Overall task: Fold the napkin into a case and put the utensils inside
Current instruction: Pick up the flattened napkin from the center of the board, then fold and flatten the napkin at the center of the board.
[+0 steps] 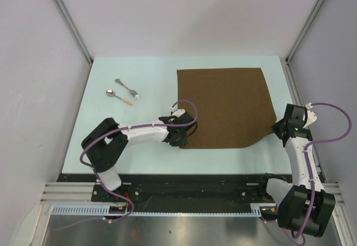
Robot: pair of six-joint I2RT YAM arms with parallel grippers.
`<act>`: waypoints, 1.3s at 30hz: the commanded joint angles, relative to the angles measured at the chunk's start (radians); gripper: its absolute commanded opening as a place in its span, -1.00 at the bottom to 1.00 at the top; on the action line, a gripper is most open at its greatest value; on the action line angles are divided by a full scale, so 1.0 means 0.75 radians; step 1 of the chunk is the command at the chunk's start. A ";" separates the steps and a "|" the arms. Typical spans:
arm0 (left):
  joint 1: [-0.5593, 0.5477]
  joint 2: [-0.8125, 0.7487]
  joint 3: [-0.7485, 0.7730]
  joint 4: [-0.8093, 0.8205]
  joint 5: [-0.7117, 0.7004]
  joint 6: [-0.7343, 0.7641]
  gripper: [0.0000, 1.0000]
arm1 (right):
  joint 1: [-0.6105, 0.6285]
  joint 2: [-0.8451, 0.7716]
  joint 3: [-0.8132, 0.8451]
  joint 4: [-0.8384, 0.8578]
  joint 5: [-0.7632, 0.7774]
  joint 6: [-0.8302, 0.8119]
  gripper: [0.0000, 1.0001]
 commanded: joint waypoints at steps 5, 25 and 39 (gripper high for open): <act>-0.008 -0.009 -0.131 0.086 0.087 0.026 -0.84 | -0.001 -0.033 0.027 -0.003 0.045 0.041 -1.00; -0.031 -0.760 0.372 0.197 0.034 0.700 -1.00 | -0.206 -0.414 0.641 -0.095 0.067 -0.227 -1.00; -0.086 -0.806 0.807 0.076 0.045 0.731 -0.99 | -0.104 -0.338 1.163 -0.044 0.186 -0.422 -1.00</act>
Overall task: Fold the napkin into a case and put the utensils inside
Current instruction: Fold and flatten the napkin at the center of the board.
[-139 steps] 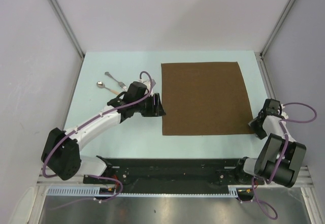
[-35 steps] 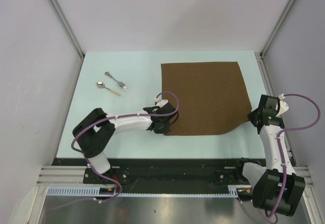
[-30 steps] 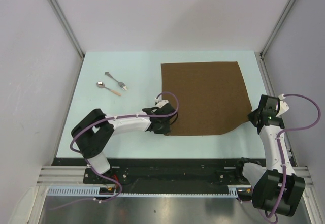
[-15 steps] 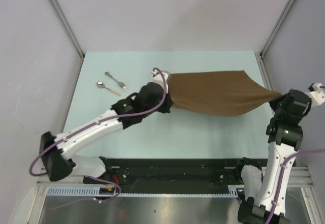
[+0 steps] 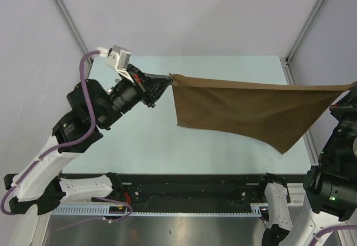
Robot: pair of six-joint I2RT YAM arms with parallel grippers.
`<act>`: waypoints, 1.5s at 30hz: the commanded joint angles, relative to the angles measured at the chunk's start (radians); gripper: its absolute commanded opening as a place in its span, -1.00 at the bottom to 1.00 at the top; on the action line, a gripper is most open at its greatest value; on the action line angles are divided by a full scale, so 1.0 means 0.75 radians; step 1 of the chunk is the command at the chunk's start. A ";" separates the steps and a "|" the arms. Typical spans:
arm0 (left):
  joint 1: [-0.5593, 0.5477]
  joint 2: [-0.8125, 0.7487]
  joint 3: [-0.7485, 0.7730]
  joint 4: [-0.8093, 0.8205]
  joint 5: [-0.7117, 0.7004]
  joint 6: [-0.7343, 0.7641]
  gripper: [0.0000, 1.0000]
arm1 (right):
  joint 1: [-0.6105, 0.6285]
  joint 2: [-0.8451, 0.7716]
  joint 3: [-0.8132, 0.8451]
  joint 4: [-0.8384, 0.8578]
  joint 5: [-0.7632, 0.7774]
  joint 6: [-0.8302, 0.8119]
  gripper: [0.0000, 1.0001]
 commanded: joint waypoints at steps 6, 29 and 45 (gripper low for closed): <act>0.168 0.434 0.288 -0.128 0.007 -0.068 -1.00 | 0.024 0.372 -0.141 0.223 -0.109 -0.161 -1.00; 0.629 1.406 0.525 0.126 0.365 -0.280 -1.00 | 0.100 1.506 -0.052 0.520 -0.376 -0.004 -1.00; 0.578 1.093 -0.043 -0.146 0.408 -0.419 -1.00 | 0.002 1.023 -0.548 0.174 -0.136 0.127 -1.00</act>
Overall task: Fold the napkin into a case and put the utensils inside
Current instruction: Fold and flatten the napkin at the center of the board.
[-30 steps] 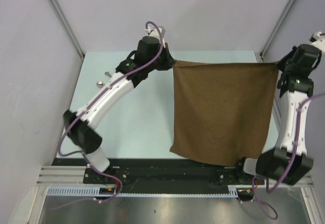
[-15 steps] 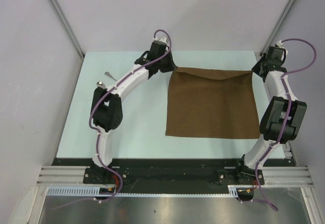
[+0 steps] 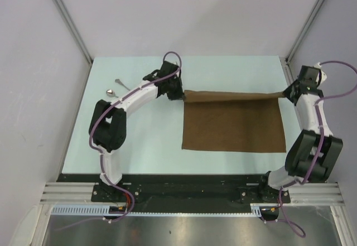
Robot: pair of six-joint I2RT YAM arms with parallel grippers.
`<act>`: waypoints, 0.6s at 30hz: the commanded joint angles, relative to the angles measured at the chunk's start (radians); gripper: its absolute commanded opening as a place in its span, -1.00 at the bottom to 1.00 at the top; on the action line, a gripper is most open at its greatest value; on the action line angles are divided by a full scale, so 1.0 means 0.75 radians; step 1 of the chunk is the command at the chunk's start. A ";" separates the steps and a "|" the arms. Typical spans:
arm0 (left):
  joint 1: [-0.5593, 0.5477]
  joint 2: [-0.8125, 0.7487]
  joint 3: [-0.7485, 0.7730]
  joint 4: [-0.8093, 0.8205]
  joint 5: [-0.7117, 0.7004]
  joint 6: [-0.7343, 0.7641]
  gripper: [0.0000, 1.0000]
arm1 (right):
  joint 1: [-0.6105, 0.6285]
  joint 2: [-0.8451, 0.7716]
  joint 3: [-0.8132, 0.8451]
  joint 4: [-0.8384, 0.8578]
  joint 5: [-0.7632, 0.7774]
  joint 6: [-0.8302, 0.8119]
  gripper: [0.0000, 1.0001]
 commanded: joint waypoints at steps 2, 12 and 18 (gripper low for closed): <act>-0.079 -0.222 -0.226 -0.040 0.048 -0.025 -1.00 | -0.047 -0.282 -0.244 -0.091 0.197 0.069 -1.00; -0.245 -0.294 -0.537 0.025 0.005 -0.021 -1.00 | -0.127 -0.462 -0.663 -0.138 0.232 0.188 -1.00; -0.276 -0.343 -0.599 0.013 -0.077 -0.011 -1.00 | -0.137 -0.523 -0.743 -0.193 0.232 0.214 -1.00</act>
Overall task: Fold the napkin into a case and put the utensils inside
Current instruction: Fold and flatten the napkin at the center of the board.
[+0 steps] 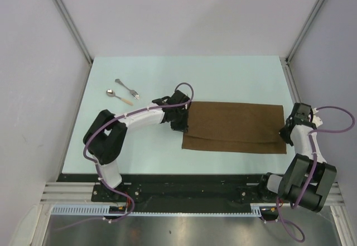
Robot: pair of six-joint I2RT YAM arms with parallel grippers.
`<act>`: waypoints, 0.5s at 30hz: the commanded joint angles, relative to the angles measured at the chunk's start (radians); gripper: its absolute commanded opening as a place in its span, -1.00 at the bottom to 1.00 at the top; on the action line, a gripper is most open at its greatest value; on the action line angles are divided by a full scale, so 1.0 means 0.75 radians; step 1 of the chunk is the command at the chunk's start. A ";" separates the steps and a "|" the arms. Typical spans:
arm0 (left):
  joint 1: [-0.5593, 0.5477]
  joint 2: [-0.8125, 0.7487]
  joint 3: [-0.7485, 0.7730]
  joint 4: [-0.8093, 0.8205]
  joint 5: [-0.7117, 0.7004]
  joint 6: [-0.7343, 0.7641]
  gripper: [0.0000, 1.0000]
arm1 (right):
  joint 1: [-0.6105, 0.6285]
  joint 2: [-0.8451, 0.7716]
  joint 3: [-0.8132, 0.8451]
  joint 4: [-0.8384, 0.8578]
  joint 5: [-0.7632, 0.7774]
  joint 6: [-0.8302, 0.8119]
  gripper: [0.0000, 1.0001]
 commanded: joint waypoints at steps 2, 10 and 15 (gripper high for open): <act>-0.009 -0.116 -0.039 0.012 -0.089 0.011 -1.00 | -0.012 -0.102 -0.003 -0.040 0.040 0.035 -1.00; -0.018 -0.177 -0.118 0.009 -0.099 0.025 -1.00 | -0.028 -0.197 -0.065 -0.097 0.097 0.098 -1.00; -0.052 -0.132 -0.131 0.022 -0.083 0.017 -1.00 | -0.042 -0.078 -0.069 -0.122 0.089 0.162 -1.00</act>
